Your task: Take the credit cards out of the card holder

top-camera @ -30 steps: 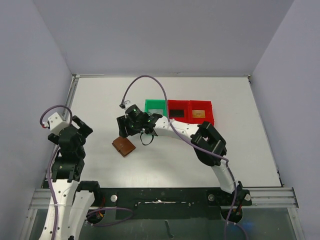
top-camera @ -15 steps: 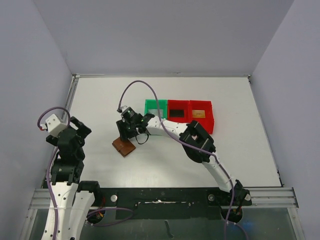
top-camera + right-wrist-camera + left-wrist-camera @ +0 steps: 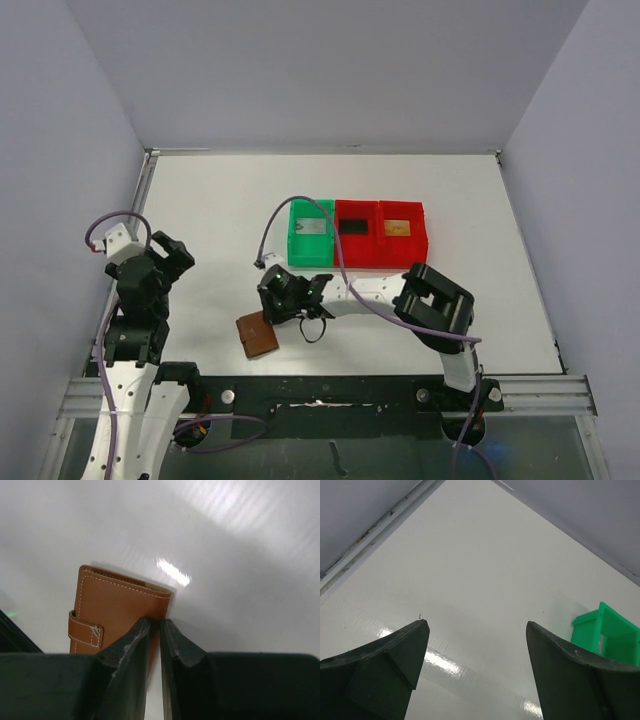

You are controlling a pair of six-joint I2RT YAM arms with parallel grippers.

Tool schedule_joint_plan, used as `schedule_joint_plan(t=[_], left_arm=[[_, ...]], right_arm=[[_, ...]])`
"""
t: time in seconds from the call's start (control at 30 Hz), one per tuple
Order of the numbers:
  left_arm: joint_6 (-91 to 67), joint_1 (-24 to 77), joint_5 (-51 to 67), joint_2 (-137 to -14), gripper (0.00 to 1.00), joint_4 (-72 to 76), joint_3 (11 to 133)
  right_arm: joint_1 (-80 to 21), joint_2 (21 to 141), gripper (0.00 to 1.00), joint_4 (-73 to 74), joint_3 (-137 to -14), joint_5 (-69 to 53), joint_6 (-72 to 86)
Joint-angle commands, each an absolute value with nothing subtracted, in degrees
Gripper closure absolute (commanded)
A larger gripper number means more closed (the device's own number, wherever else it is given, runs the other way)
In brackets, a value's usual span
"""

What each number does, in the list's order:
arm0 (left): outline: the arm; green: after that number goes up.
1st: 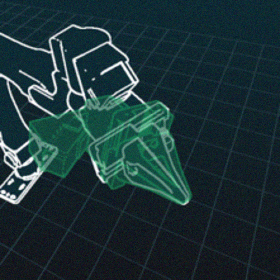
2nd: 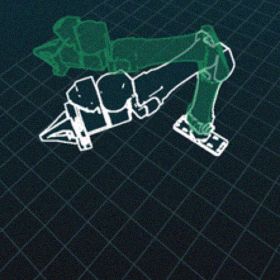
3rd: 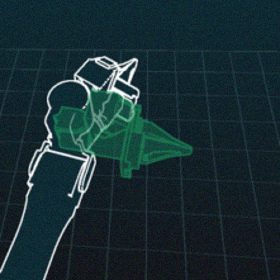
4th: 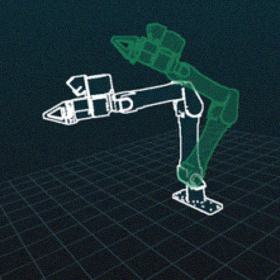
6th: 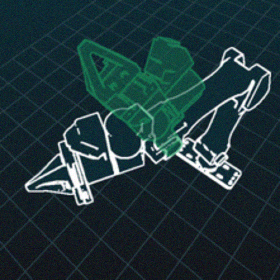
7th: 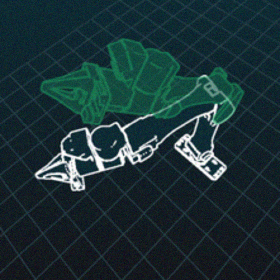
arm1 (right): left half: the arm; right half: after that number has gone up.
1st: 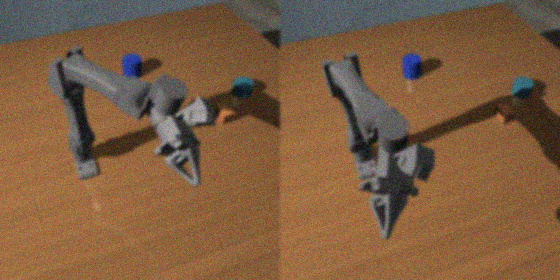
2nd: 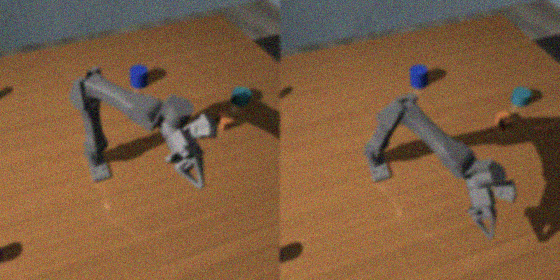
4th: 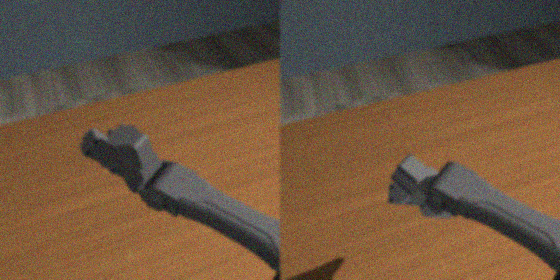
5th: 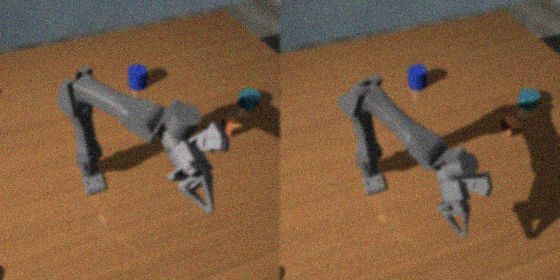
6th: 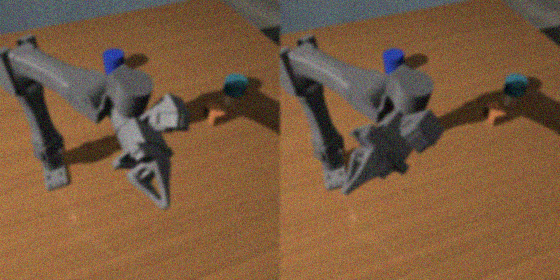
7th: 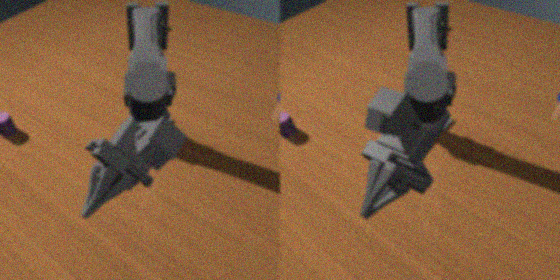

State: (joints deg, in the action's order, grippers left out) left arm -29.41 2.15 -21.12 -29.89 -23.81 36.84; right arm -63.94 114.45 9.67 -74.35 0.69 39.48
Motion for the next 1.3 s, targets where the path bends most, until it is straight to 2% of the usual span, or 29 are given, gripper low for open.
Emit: schedule_joint_plan(t=[0.0, 0.17, 0.33, 0.53, 0.7, 0.93, 1.13, 1.27], left_arm=[[-29.0, 2.5, -11.6, -31.6, 0.21, -20.9, 36.3], [-36.2, 2.5, 7.4, -36.5, 0.22, -23.3, 35.0], [-46.2, 4.6, 19.0, -40.3, 0.26, -24.2, 31.3], [-55.7, 22.3, 12.9, -43.2, 0.27, -20.6, 25.4], [-64.0, 37.4, 1.8, -45.3, 0.27, -22.4, 23.8], [-67.5, 39.1, 0.7, -40.2, 0.27, -21.5, 17.5], [-70.3, 39.2, 7.3, -41.4, 0.38, -11.2, 11.1], [-70.4, 39.2, 6.5, -40.9, 0.42, -11.0, 10.5]], right_arm=[[-66.4, 107.0, 0.86, 10.0, -62.3, 8.7, 47.5], [-67.0, 99.9, 0.84, 12.8, -53.0, 13.0, 52.2], [-67.1, 97.5, 0.83, 15.8, -52.7, 16.2, 53.0], [-66.0, 97.5, 0.81, 15.0, -52.7, 16.8, 55.6], [-64.0, 95.7, 0.8, 9.2, -48.5, 13.2, 57.0], [-60.4, 94.0, 0.79, -0.8, -41.5, 5.9, 58.3], [-59.9, 93.4, 0.79, -2.8, -39.6, 5.2, 58.9], [-59.3, 92.7, 0.78, -4.0, -39.0, 4.3, 58.8]])
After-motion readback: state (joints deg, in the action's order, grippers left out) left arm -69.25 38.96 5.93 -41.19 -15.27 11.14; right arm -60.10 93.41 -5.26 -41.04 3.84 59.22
